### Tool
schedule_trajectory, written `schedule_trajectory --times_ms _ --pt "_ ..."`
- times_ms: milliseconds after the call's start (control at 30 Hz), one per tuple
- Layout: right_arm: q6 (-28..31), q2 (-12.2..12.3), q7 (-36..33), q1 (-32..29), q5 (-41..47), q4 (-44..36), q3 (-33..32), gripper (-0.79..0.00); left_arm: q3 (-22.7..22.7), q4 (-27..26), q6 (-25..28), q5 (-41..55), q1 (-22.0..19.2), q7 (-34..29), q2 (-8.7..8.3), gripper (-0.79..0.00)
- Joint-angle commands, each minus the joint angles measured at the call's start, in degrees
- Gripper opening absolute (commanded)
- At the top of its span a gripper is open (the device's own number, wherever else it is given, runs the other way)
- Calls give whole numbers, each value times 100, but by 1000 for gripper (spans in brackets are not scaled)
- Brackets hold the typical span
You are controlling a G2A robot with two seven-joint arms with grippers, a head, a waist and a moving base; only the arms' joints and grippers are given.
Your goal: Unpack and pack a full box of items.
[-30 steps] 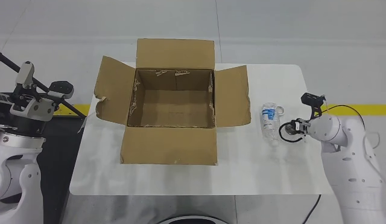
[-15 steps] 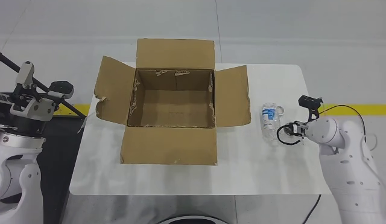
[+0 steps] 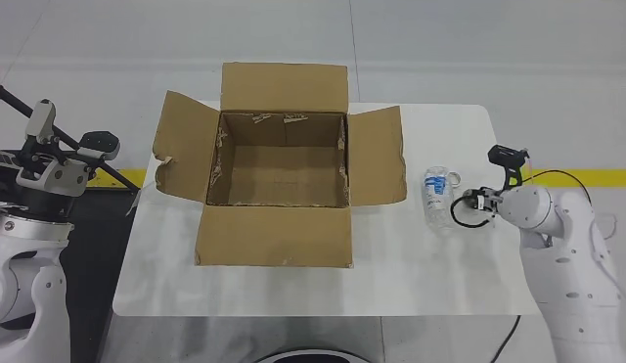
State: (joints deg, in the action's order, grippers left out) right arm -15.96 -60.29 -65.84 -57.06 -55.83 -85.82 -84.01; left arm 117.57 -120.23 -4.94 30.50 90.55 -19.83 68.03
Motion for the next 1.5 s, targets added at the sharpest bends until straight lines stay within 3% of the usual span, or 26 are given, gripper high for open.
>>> schedule_trajectory --times_ms 0,333,600,1067,1200,1467 --pt "30 6 144 -67 50 -370 -77 -785 0 0 0 0 0 0 0 0" --pt "417 -53 1110 -308 639 -2419 55 -785 0 0 0 0 0 0 0 0" --pt "1015 -189 1475 324 1508 -2597 888 -785 65 28 110 123 93 24 11 0" --pt "983 -834 1865 2508 1790 -809 3494 -785 135 29 249 240 307 87 38 0" --pt "867 -1145 1934 3050 1721 -49 4306 -785 135 29 249 240 307 87 38 0" --pt "689 -2001 2233 3846 1753 1742 5693 -785 135 29 249 240 307 87 38 0"
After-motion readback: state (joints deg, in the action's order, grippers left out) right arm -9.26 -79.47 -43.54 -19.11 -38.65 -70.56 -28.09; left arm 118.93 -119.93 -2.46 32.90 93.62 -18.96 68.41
